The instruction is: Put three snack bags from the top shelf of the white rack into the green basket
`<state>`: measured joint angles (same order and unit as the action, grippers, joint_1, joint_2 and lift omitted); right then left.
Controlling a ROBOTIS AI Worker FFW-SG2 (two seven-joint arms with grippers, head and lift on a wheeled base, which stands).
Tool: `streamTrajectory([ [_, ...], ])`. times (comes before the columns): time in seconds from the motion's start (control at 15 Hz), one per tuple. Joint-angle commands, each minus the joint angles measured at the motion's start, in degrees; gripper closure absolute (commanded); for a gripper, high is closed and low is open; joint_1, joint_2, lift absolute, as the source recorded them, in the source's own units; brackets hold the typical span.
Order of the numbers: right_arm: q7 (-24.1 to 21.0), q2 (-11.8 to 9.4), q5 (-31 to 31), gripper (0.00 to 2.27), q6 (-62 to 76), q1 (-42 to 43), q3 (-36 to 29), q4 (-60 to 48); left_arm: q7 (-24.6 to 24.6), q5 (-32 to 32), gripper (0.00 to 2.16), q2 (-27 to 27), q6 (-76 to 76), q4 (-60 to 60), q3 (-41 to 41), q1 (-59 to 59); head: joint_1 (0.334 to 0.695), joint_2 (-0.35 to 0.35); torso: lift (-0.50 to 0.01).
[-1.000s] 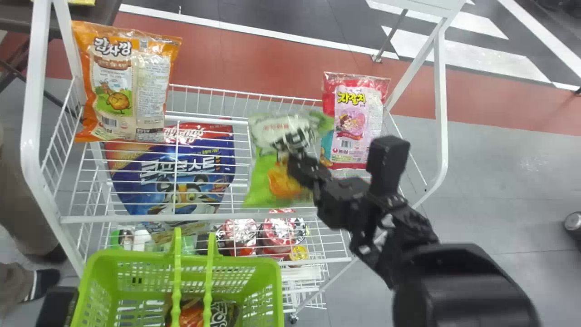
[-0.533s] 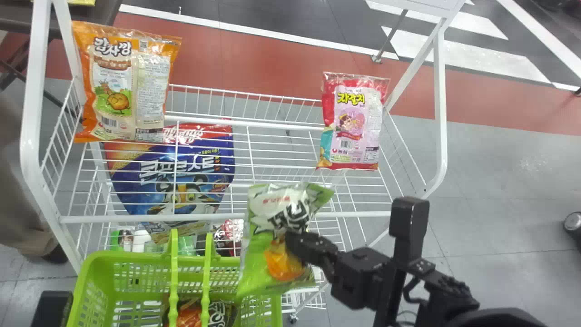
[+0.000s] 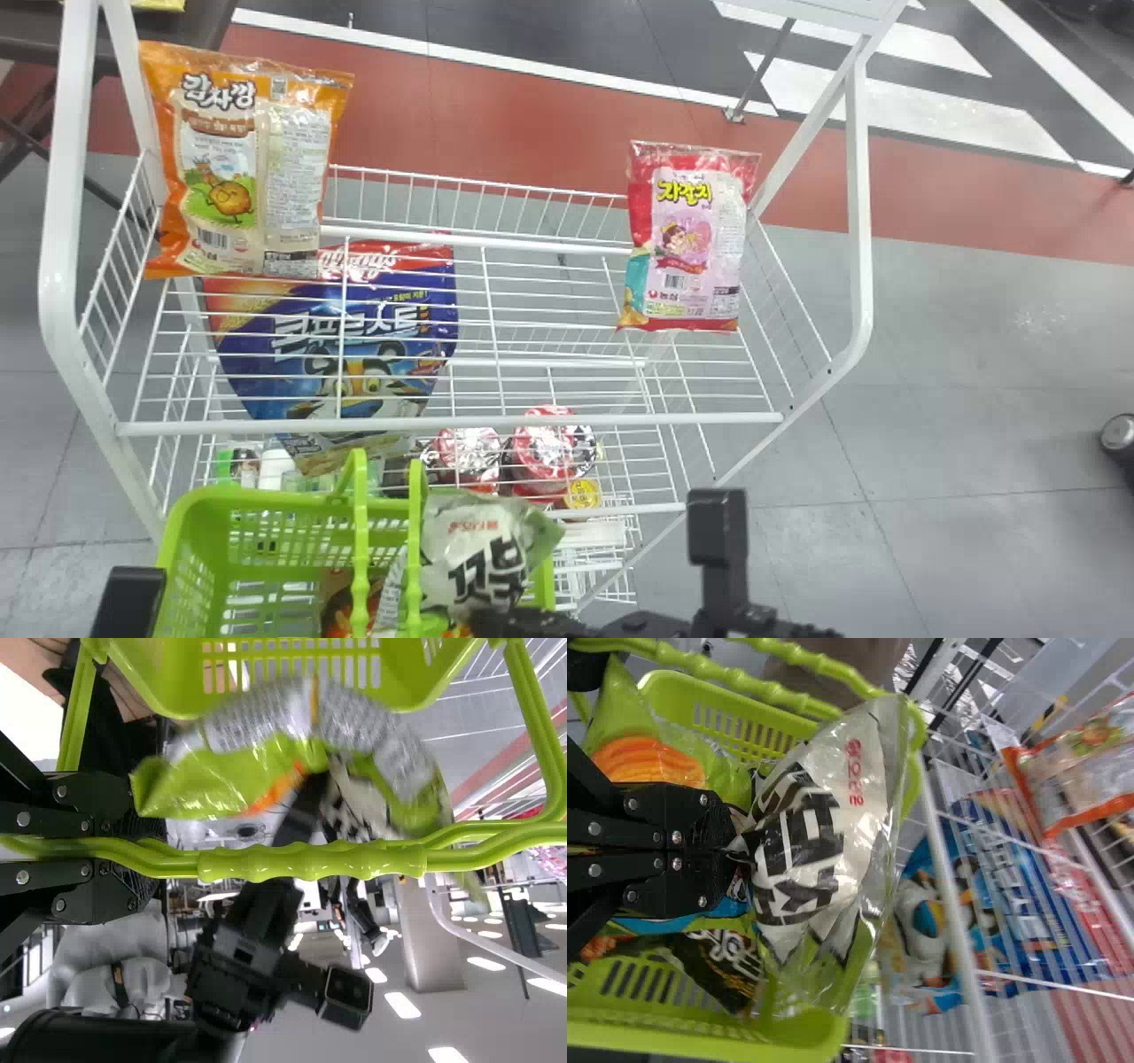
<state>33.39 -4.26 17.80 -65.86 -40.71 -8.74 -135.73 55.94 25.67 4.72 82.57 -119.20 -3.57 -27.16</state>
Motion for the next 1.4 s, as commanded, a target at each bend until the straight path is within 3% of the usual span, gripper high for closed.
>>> streamTrajectory([
  [0.0, -1.2, -0.9, -2.6, 2.04, 6.3, 0.1, 4.1, 6.4, -0.7, -0.2, 2.15, 0.1, 0.0, -0.4, -0.8, 0.1, 0.695, -0.35, 0.0],
  [0.27, -3.9, -1.8, -6.4, 2.03, 12.6, 3.3, 7.4, 14.7, -1.5, -0.3, 2.15, 0.1, 1.2, -1.8, -1.7, 0.1, 0.695, -0.35, 0.0],
  [0.33, -3.9, -1.8, -6.4, 1.81, 12.8, 3.9, 7.4, 16.1, -1.6, -0.2, 2.14, 0.2, 1.4, -2.0, -1.7, 0.0, 0.695, -0.35, 0.0],
  [0.4, -3.9, -1.8, -6.3, 1.12, 13.2, 3.7, 7.3, 16.2, -1.7, -0.2, 2.15, 0.3, 1.9, -2.3, -1.7, 0.1, 0.695, -0.35, 0.0],
  [0.47, -3.9, -1.9, -6.0, 0.17, 14.0, 3.1, 7.1, 15.8, -2.0, -0.3, 2.15, 0.3, 1.9, -2.6, -1.7, 0.0, 0.695, -0.35, 0.0],
  [0.53, -3.9, -1.9, -5.7, 0.0, 14.7, 2.6, 7.0, 15.1, -2.2, -0.2, 2.15, 0.3, 2.1, -2.7, -1.7, 0.0, 0.695, -0.35, 0.0],
  [1.33, -3.8, -2.2, -4.0, 0.06, 21.6, -1.0, 3.2, 8.8, -3.4, 0.0, 2.15, 0.0, 1.8, -2.4, -1.5, -0.5, 0.695, -0.35, 0.0],
])
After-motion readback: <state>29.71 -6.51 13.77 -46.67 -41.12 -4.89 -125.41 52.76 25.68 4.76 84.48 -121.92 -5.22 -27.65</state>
